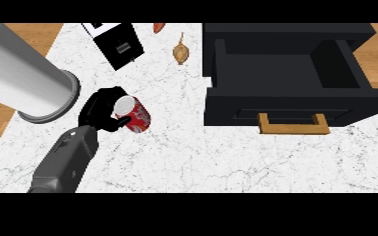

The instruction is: Pick up the can, place it into the drawer and close the drawer

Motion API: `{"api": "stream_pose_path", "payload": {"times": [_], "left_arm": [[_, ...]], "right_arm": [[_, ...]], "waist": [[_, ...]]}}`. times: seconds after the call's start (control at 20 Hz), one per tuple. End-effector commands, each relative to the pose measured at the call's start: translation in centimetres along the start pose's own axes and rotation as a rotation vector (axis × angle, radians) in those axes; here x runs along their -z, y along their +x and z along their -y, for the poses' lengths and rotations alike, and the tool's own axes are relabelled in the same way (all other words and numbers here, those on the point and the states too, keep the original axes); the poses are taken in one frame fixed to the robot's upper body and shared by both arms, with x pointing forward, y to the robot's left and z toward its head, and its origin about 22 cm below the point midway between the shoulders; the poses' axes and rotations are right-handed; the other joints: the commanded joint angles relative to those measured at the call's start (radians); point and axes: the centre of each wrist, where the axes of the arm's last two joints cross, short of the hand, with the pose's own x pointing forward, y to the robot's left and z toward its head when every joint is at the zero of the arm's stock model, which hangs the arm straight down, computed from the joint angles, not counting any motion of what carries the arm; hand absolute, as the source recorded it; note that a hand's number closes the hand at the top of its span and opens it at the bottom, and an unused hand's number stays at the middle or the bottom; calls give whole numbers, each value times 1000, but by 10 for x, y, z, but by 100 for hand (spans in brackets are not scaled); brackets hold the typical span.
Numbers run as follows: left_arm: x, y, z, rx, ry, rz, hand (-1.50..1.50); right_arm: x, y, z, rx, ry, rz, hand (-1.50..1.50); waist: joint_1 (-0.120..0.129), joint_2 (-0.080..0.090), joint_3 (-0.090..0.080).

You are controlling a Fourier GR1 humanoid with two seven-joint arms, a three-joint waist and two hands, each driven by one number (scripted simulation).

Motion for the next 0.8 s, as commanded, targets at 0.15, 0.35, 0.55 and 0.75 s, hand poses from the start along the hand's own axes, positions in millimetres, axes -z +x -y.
{"api": "stream_pose_path", "payload": {"times": [0.15, 0.35, 0.55, 0.75], "left_arm": [[28, 4, 52, -14, 173, 156, 150], [46, 41, 78, 26, 141, 206, 150], [50, 68, 112, 57, 129, 223, 150], [46, 112, 137, 74, 135, 234, 150]], "right_arm": [[0, 7, 0, -6, -20, -1, -150], [-2, 4, -4, -4, -33, -4, -150], [-7, 14, -9, 2, -32, -9, -150], [-10, 13, -4, -6, -22, -3, -150]], "waist": [[17, -8, 2], [24, -11, 2], [20, -11, 1], [8, -4, 1]]}}
